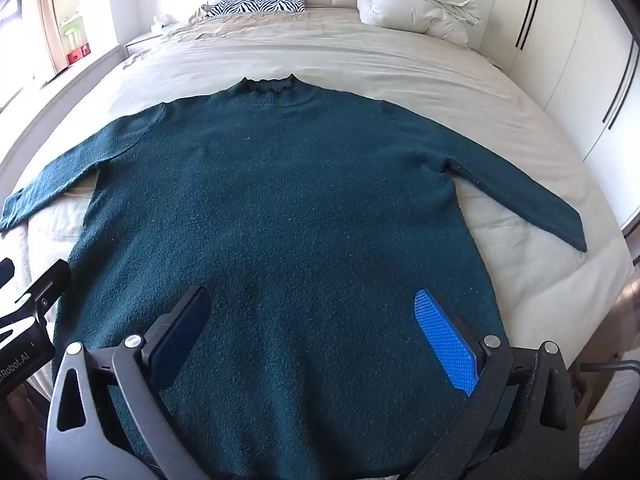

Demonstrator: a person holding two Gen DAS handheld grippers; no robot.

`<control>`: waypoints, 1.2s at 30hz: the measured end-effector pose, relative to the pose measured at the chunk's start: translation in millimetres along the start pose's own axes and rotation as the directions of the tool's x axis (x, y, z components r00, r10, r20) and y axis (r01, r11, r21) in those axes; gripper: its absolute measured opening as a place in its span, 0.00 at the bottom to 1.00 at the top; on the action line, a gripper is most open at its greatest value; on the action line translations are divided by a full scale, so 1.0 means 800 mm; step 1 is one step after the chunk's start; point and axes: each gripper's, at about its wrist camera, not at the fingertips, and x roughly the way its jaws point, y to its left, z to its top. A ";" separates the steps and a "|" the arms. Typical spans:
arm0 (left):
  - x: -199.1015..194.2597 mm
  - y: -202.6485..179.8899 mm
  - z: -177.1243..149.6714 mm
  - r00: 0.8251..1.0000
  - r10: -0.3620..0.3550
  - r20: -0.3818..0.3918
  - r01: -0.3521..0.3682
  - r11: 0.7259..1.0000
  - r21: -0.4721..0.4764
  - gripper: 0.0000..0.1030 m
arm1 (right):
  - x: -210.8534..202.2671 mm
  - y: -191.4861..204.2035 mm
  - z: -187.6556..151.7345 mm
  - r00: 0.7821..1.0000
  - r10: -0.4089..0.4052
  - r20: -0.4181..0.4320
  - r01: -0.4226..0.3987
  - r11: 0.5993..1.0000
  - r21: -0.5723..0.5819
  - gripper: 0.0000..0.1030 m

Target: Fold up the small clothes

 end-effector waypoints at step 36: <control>-0.002 -0.004 -0.002 1.000 0.023 0.005 -0.023 1.000 0.019 1.00 | -0.006 0.002 0.000 1.000 0.008 0.006 -0.008 1.000 -0.003 1.00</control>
